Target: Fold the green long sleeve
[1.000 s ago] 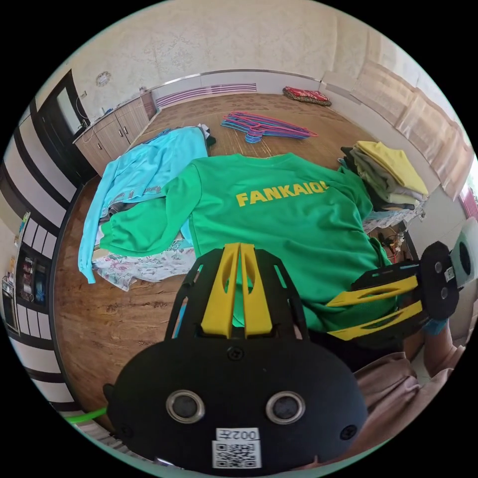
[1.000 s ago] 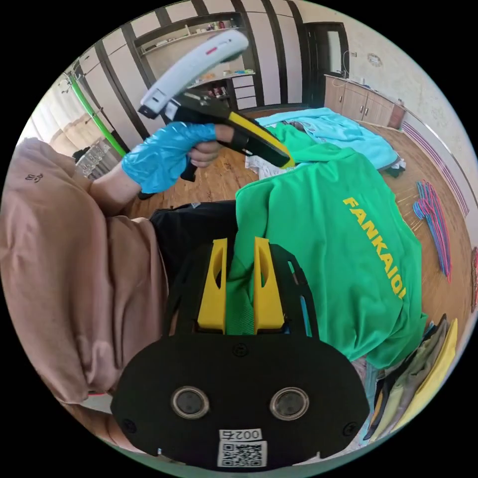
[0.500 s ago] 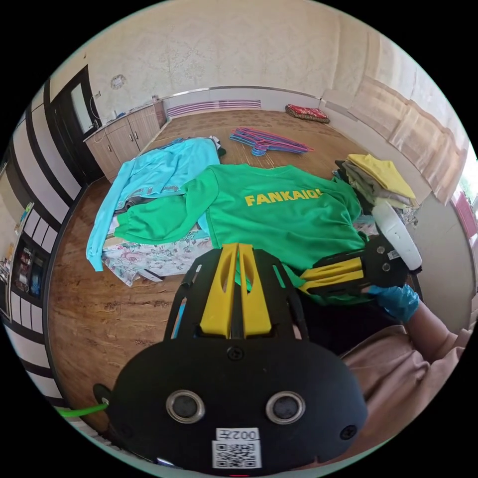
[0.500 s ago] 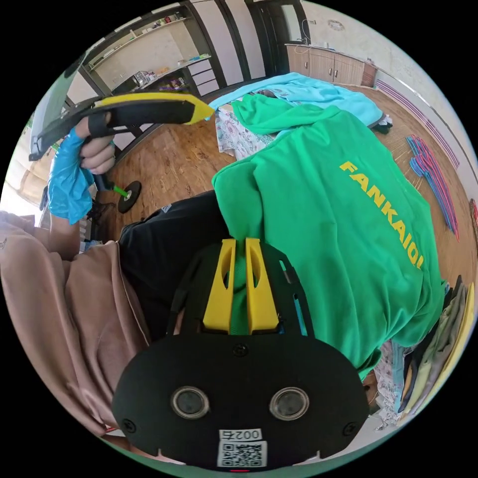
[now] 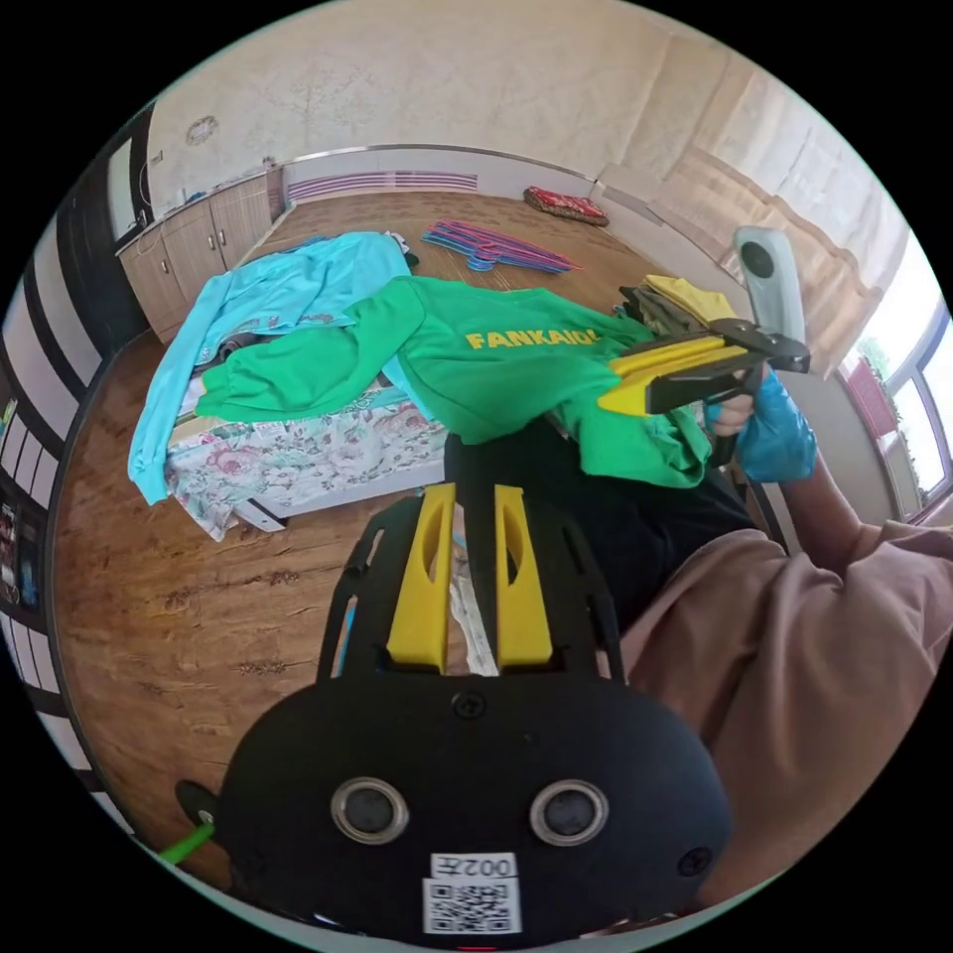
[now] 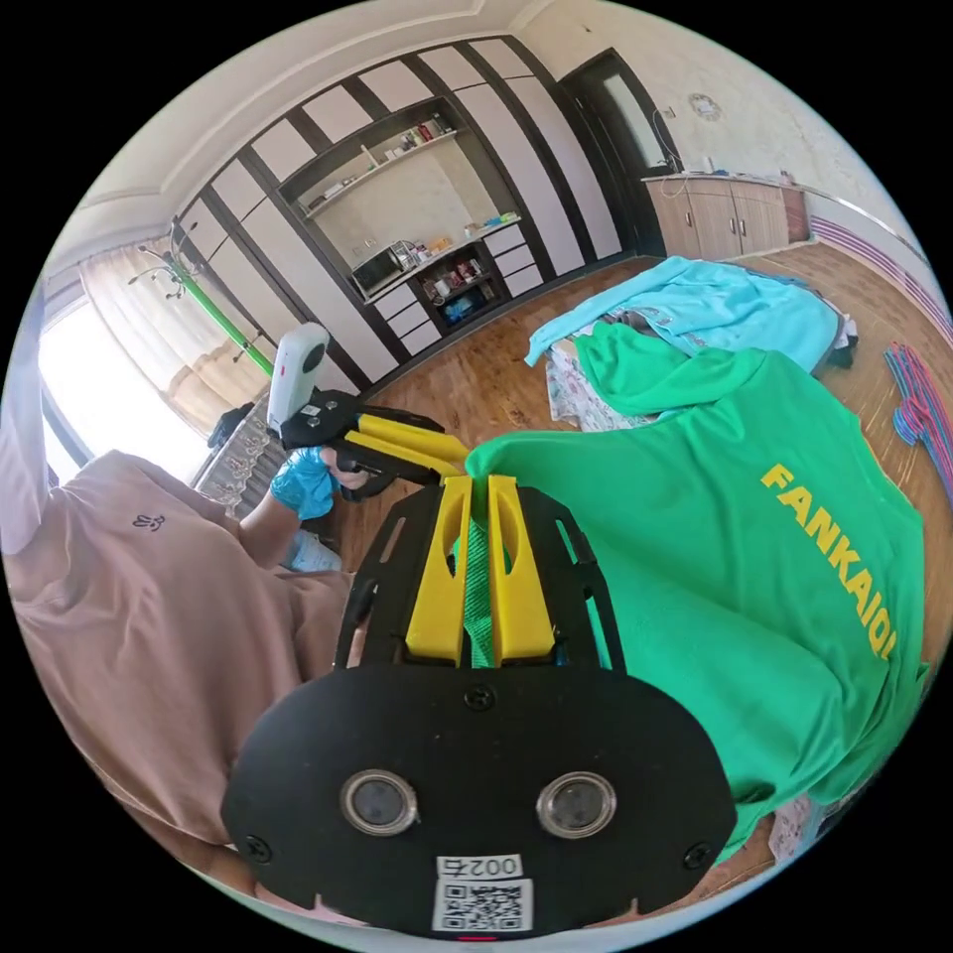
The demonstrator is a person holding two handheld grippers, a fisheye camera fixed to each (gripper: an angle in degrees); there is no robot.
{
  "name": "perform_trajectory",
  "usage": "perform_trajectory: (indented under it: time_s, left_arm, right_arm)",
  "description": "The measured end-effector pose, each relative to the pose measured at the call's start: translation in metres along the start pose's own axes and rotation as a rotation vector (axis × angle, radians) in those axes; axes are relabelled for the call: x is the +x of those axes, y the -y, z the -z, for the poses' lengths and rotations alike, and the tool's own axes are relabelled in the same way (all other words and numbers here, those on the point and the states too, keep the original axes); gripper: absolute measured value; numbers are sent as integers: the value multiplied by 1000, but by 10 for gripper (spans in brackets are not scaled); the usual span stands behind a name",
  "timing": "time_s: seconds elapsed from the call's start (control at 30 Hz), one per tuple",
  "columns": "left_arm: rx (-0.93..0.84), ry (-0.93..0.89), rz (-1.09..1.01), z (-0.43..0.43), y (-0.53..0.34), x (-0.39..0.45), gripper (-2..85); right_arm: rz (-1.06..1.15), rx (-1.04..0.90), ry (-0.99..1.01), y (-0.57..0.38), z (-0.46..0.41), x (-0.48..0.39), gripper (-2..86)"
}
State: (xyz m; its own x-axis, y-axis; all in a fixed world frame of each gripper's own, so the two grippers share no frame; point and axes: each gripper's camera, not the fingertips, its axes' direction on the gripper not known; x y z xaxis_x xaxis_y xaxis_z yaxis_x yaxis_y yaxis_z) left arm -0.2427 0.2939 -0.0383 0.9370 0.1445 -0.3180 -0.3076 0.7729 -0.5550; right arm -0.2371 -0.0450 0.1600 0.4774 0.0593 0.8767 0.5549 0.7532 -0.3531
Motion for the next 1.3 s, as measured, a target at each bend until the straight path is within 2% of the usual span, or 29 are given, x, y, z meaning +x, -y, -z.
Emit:
perform_trajectory:
  time_s: [0.07,0.2,0.33,0.5,0.63,0.83,1.1,1.3]
  left_arm:
    - [12,-55,-23,-6,-10,-2,59]
    - [46,-127,-28,-24,-23,-4,87]
    - [42,-68,-50,-37,-25,2,86]
    - [11,3,-75,-46,-31,11,77]
    - [25,26,-73,-43,-42,13,70]
    - [31,67,-85,-33,-57,10,69]
    - [40,48,-119,-42,-68,22,77]
    - [55,63,-85,-66,-64,29,83]
  right_arm:
    - [-27,10,10,-4,-6,2,35]
    - [-13,-86,-127,-9,-22,-12,86]
    - [131,-143,-287,-23,-27,-53,109]
    - [201,-270,-370,-48,-58,-82,115]
    - [170,-326,-463,-63,-85,-91,70]
    - [149,-209,-519,-69,-80,-113,7]
    - [160,-20,-599,-77,-60,-147,-3]
    - [105,74,-573,-87,-48,-152,-4]
